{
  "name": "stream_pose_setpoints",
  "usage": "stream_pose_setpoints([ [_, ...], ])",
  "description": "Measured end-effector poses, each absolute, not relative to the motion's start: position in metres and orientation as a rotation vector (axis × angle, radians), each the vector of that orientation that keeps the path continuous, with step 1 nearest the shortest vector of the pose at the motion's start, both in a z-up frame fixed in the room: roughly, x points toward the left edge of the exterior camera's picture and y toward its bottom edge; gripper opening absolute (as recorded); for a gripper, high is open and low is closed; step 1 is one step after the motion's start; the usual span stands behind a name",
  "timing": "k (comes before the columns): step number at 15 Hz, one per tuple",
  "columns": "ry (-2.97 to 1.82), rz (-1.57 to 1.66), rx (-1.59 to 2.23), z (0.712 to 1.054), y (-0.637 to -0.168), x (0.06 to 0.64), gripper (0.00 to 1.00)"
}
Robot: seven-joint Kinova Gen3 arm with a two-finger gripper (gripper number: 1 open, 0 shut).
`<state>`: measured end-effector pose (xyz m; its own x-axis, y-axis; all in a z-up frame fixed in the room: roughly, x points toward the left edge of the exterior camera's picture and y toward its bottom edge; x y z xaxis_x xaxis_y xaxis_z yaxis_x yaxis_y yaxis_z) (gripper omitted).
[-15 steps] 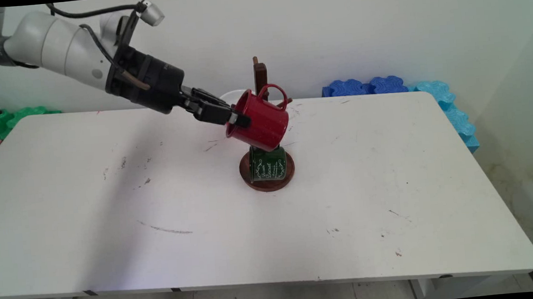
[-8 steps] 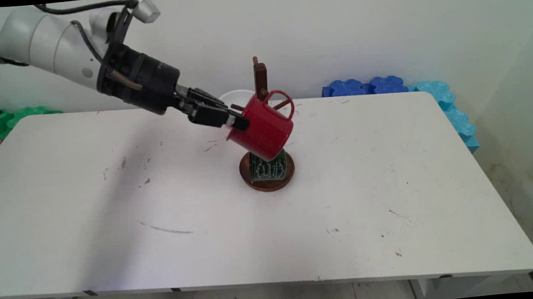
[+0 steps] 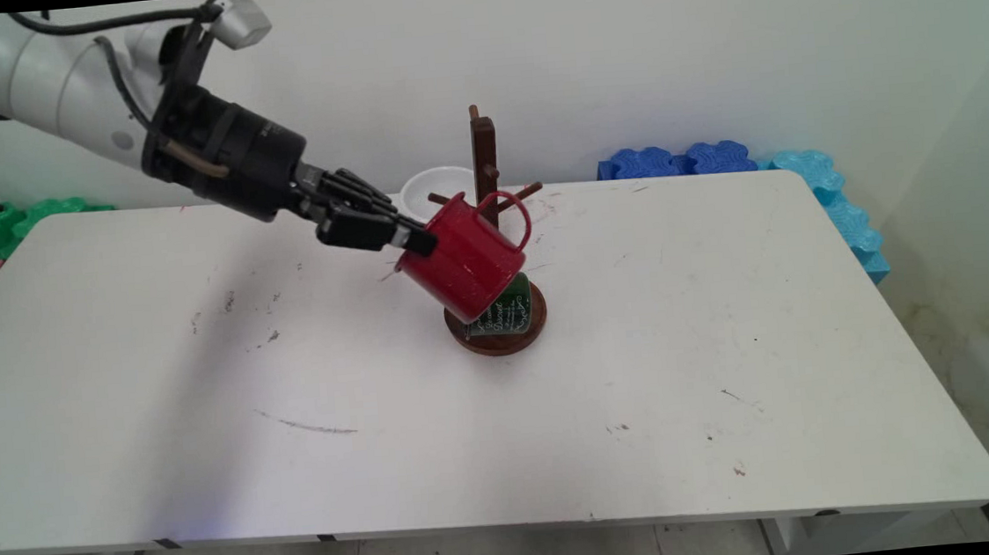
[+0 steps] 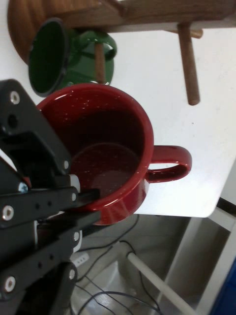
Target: Place the picked object on the table
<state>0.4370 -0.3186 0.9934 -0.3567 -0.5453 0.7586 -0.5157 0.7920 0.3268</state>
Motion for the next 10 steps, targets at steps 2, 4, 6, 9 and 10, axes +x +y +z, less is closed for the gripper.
stream_pose_setpoints([
  [2,-2.037,-0.029,0.787,0.994,-0.316,0.441,0.00],
  [4,-2.055,-0.017,0.786,0.995,-0.313,0.446,0.00],
  [6,-2.083,-0.002,0.787,0.995,-0.310,0.455,0.00],
  [9,-2.119,0.019,0.791,0.995,-0.306,0.466,0.00],
  [10,-2.132,0.028,0.793,0.995,-0.305,0.471,0.00],
])
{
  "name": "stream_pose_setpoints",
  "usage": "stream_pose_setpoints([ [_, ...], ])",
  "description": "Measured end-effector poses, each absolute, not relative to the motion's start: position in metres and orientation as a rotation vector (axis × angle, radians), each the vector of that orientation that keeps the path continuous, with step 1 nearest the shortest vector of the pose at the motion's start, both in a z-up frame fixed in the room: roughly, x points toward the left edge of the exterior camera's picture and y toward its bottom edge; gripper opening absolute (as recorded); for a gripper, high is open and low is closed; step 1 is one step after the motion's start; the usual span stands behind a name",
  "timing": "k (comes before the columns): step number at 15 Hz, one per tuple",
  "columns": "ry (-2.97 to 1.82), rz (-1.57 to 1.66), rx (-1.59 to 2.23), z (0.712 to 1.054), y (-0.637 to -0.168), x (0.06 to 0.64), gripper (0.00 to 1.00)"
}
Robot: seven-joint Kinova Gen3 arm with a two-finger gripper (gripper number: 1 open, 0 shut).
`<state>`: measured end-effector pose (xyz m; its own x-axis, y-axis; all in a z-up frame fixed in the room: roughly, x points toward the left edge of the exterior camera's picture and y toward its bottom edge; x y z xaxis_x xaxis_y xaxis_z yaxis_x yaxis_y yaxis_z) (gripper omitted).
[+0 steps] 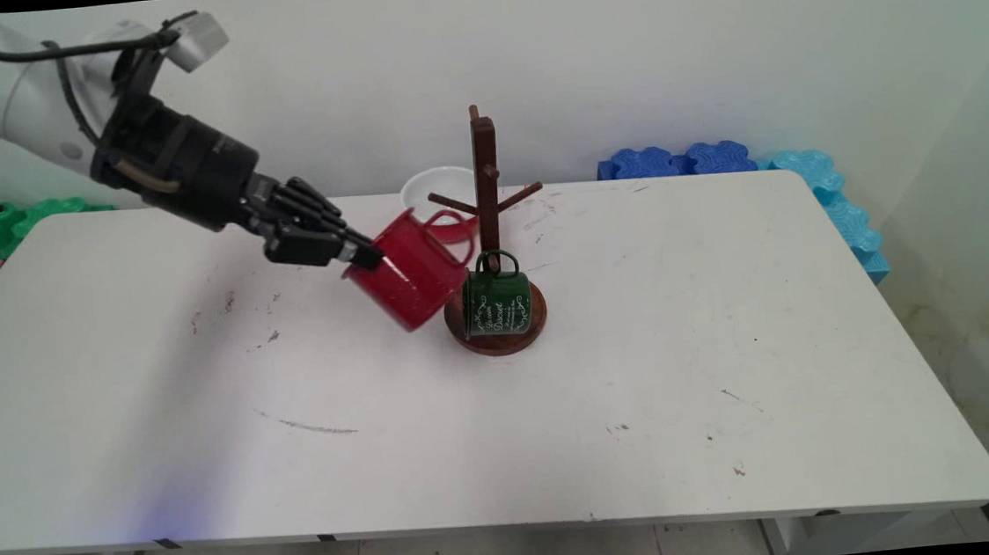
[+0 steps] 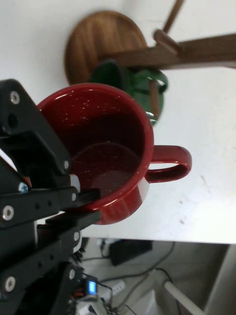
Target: Place the picked object on the table
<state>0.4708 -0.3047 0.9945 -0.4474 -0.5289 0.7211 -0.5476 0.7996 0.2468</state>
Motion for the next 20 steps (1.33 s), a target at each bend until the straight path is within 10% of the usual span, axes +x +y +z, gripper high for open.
stream_pose_setpoints([
  [20,-2.484,0.386,0.690,0.954,-0.343,0.540,0.00],
])
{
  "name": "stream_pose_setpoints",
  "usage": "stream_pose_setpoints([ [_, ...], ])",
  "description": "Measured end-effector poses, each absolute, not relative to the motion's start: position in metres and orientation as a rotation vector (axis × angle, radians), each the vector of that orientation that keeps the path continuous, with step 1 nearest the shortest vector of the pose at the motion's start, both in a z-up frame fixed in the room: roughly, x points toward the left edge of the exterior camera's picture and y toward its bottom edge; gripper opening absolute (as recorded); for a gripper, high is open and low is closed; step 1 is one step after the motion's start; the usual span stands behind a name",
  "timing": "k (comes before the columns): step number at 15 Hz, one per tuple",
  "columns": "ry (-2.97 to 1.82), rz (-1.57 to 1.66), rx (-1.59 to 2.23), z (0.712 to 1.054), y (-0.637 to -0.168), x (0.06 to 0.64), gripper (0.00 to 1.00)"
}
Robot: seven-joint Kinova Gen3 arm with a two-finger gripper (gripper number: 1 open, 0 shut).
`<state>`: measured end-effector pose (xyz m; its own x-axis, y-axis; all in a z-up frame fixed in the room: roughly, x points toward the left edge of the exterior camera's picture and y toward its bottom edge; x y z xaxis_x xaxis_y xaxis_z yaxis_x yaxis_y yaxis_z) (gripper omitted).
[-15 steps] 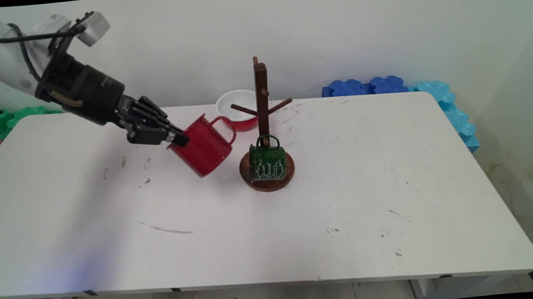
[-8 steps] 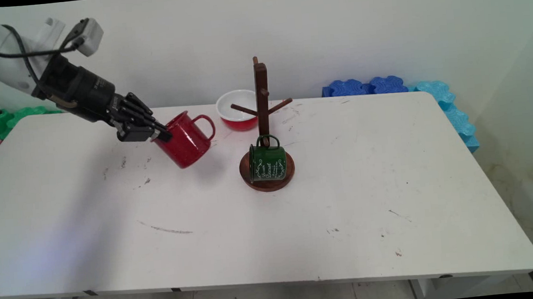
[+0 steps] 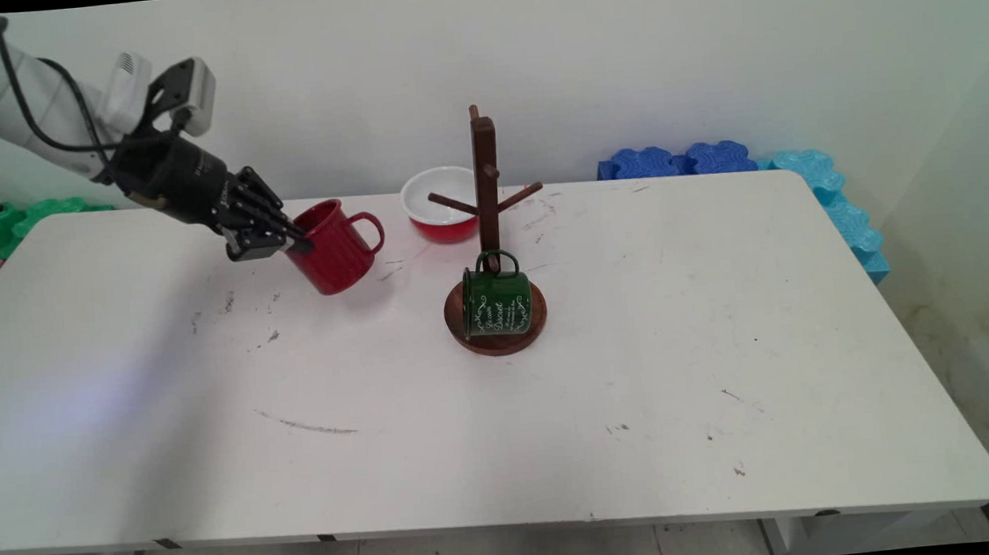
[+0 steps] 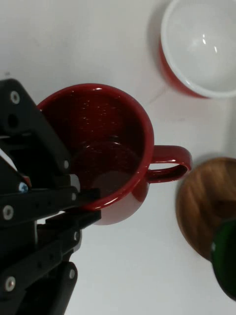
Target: Place the picked object on the table
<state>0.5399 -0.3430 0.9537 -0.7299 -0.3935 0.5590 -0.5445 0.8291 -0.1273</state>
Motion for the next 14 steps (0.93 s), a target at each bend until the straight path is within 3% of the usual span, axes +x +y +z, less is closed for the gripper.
stream_pose_setpoints([
  [14,-2.670,0.575,0.439,0.904,-0.390,0.527,0.00],
])
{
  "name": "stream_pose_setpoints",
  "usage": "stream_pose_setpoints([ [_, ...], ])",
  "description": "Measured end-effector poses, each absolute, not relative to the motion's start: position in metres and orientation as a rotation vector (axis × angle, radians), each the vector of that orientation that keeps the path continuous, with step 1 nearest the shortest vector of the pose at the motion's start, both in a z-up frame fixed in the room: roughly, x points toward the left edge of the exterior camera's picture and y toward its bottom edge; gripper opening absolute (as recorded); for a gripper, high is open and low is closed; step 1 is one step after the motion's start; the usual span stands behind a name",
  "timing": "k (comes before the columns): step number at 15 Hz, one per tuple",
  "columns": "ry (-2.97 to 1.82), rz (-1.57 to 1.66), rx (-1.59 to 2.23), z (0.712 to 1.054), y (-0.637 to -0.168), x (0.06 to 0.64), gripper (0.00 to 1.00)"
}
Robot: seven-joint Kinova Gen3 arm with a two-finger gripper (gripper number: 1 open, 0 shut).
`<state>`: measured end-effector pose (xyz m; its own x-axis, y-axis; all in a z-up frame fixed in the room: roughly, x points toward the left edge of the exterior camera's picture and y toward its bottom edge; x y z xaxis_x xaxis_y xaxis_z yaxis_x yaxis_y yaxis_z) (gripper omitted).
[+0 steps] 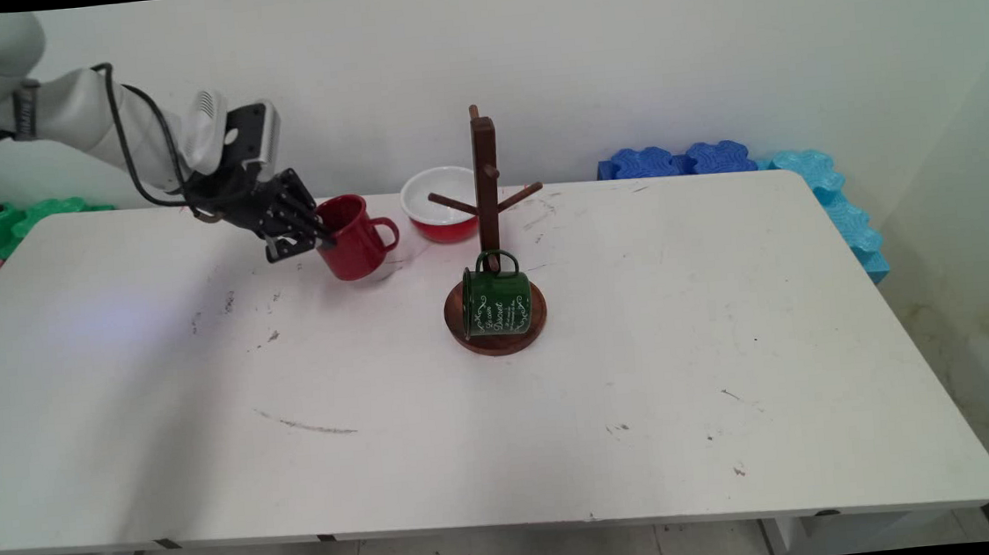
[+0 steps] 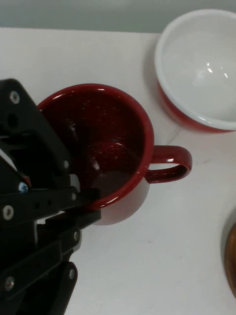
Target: Place the picked object on the table
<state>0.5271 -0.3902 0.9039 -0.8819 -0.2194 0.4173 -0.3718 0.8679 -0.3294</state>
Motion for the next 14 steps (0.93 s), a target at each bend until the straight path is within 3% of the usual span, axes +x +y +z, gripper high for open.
stream_pose_setpoints([
  [14,-2.740,0.625,0.374,0.873,-0.399,0.520,0.00],
])
